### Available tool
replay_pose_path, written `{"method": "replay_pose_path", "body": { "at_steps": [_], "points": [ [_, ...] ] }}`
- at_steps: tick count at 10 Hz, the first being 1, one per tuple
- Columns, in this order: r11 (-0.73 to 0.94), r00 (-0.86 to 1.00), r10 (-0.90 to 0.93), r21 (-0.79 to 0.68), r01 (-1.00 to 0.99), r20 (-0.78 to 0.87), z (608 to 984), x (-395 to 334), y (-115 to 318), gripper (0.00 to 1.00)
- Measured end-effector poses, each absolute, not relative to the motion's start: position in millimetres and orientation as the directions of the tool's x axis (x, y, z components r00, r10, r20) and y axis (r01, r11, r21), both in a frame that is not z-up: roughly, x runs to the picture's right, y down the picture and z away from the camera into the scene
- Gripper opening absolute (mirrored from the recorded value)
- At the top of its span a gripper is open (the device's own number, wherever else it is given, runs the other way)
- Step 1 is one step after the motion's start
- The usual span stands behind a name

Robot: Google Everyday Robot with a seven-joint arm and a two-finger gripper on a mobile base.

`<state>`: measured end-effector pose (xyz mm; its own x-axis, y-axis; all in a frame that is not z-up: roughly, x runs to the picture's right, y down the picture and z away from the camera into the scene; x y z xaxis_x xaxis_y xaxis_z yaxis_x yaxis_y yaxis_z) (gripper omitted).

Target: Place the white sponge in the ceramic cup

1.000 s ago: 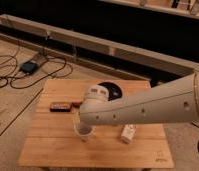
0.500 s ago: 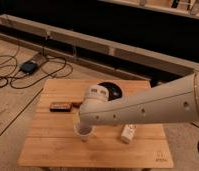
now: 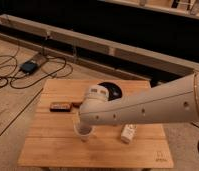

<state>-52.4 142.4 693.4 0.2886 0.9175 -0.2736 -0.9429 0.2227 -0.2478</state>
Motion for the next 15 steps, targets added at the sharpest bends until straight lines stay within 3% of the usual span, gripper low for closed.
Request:
{"method": "replay_pose_path", "body": {
  "at_steps": [13, 15],
  "points": [
    [0.224, 0.287, 0.918, -0.241, -0.944, -0.273, 694, -51, 141, 0.8],
    [0.218, 0.254, 0.927, -0.154, -0.964, -0.278, 705, -17, 121, 0.8]
  ]
}}
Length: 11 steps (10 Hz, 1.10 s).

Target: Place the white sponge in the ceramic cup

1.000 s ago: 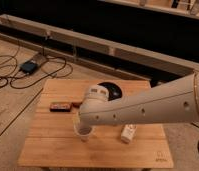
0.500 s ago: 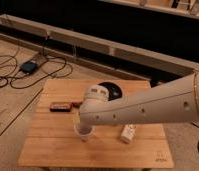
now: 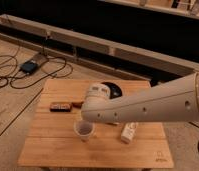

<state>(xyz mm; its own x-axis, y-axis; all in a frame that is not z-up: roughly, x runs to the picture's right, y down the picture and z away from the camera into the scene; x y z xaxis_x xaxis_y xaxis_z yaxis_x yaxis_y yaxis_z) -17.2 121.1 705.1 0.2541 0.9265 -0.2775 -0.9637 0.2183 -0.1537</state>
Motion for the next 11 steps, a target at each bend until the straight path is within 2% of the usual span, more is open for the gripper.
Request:
{"method": "replay_pose_path", "body": {
  "at_steps": [5, 11],
  "points": [
    [0.212, 0.203, 0.939, 0.001, -0.977, -0.279, 726, 56, 80, 0.8],
    [0.121, 0.101, 0.945, 0.046, -0.992, -0.31, 767, 116, 103, 0.8]
  ]
}}
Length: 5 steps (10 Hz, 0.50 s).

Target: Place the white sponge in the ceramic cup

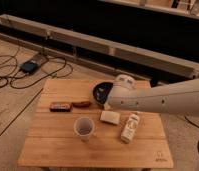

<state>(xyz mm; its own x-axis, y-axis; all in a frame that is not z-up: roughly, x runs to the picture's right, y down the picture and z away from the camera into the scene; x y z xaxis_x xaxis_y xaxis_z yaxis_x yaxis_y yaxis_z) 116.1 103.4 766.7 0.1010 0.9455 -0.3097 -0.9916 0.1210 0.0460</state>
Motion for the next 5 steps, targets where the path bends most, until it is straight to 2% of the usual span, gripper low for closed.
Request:
{"method": "replay_pose_path", "body": {
  "at_steps": [2, 5],
  "points": [
    [0.144, 0.13, 0.935, 0.016, -0.99, -0.331, 778, 121, 117, 0.8],
    [0.269, 0.286, 0.865, -0.1, -0.958, -0.412, 790, 116, 156, 0.8]
  ]
}}
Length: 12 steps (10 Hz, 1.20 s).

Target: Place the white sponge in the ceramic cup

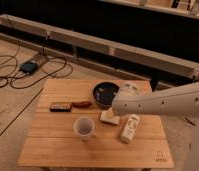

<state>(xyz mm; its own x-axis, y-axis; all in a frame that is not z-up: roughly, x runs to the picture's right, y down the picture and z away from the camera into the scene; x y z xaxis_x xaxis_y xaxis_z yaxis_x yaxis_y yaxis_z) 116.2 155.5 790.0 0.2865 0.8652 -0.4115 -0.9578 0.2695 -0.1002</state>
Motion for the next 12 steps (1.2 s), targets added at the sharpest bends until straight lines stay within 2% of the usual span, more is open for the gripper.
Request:
{"method": "replay_pose_path", "body": {
  "at_steps": [2, 4, 9, 12],
  "points": [
    [0.352, 0.397, 0.79, -0.185, -0.917, -0.467, 792, 113, 174, 0.8],
    [0.41, 0.471, 0.723, -0.234, -0.881, -0.506, 799, 119, 174, 0.8],
    [0.46, 0.514, 0.658, -0.247, -0.853, -0.55, 824, 140, 150, 0.8],
    [0.449, 0.52, 0.646, -0.273, -0.851, -0.558, 840, 130, 153, 0.8]
  ]
}}
